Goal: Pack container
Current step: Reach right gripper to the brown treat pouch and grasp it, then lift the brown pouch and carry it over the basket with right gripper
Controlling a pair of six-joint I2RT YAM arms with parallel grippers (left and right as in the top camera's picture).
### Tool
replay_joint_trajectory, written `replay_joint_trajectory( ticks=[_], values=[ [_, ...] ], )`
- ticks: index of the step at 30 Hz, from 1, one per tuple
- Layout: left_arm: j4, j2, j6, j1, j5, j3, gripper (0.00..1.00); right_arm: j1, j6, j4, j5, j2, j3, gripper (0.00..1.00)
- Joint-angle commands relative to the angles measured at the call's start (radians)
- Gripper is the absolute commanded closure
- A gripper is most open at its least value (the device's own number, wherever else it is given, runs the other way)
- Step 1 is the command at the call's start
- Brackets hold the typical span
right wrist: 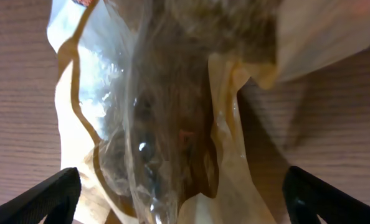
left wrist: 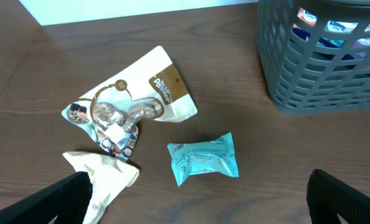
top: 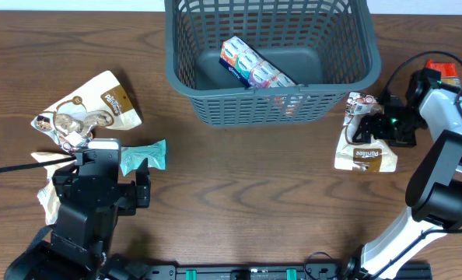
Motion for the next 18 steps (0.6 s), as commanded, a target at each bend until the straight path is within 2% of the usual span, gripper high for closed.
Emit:
replay_joint_trajectory(
  ticks=[1, 4, 5, 7, 8, 11, 12, 14, 18],
  values=[
    [-0.003, -0.002, -0.001, -0.001, -0.013, 0.013, 0.01, 0.01, 0.014, 0.017, -0.001, 0.005, -0.028, 0.09],
    [-0.003, -0.002, -0.001, -0.001, -0.013, 0.013, 0.01, 0.01, 0.022, 0.034, -0.001, 0.005, -0.045, 0.09],
    [-0.003, -0.002, -0.001, -0.001, -0.013, 0.013, 0.01, 0.01, 0.023, 0.037, -0.001, 0.005, -0.048, 0.12],
    [-0.003, -0.002, -0.001, -0.001, -0.013, 0.013, 0.01, 0.01, 0.026, 0.037, -0.001, 0.005, -0.05, 0.24],
    [-0.003, -0.002, -0.001, -0.001, -0.013, 0.013, 0.01, 0.01, 0.029, 0.039, -0.001, 0.005, -0.05, 0.34],
    [-0.003, -0.002, -0.001, -0.001, -0.013, 0.013, 0.01, 0.01, 0.05, 0.047, -0.001, 0.005, -0.049, 0.75],
    [-0.003, -0.002, -0.001, -0.001, -0.013, 0.013, 0.01, 0.01, 0.058, 0.049, -0.001, 0.005, -0.049, 0.85],
    [-0.003, -0.002, -0.001, -0.001, -0.013, 0.013, 0.01, 0.01, 0.072, 0.055, -0.001, 0.005, -0.049, 0.98],
    [-0.003, -0.002, -0.001, -0.001, -0.013, 0.013, 0.01, 0.01, 0.095, 0.062, -0.03, 0.005, -0.042, 0.99]
  ],
)
